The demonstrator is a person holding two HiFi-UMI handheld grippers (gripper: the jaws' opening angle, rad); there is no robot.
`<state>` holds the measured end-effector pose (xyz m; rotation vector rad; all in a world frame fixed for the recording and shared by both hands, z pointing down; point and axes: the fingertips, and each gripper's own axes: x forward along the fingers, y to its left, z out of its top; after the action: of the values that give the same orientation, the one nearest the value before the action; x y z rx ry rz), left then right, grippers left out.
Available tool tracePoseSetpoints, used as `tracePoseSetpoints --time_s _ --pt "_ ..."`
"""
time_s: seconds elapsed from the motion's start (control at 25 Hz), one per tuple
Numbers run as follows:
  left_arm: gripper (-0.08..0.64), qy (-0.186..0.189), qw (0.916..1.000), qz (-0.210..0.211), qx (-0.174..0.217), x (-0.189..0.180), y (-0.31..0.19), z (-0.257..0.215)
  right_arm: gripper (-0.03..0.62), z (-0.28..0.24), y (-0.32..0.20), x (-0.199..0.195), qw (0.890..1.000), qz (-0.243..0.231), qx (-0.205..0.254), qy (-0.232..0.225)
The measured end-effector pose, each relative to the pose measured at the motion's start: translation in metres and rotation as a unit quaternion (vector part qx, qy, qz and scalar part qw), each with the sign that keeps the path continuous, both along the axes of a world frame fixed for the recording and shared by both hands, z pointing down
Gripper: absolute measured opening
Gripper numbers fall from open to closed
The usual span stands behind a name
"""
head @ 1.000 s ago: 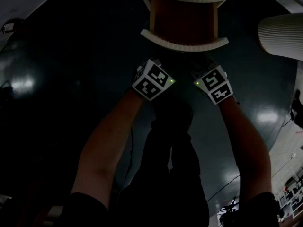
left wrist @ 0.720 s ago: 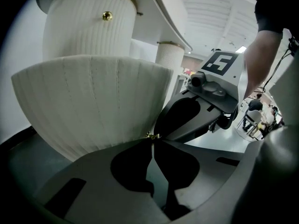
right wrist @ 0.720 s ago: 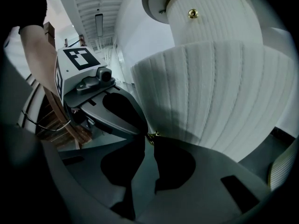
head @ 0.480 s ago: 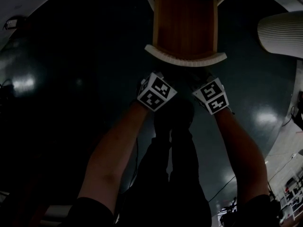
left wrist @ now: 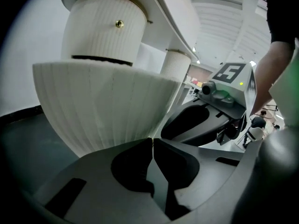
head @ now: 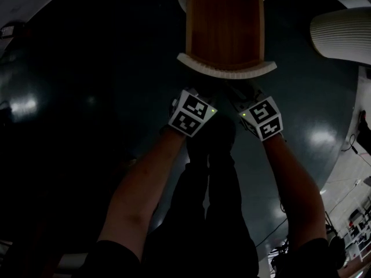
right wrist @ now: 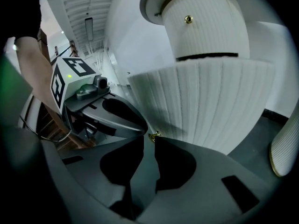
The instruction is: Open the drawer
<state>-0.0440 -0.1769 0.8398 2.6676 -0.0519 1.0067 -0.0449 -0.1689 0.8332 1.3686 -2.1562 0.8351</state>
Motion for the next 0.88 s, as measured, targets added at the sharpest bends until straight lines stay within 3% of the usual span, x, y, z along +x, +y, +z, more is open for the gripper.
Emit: tracePoseSetpoints --time_s 0.24,0.6,0.88 --pt "0.018 0.034 0.9994 0.0 -0.004 0.003 0.007 -0.064 0.055 -0.068 0.017 -0.003 0.998 0.022 0.029 -0.042" --pt "0.018 0.109 0.991 -0.072 -0.031 -0.017 0.017 -0.232 0.055 -0.222 0.033 -0.008 0.991 0.062 0.074 -0.097" --pt "0.018 0.119 0.9891 -0.083 -0.022 -0.045 0.022 -0.343 0.055 -0.333 0.037 -0.035 0.986 0.051 0.108 -0.115"
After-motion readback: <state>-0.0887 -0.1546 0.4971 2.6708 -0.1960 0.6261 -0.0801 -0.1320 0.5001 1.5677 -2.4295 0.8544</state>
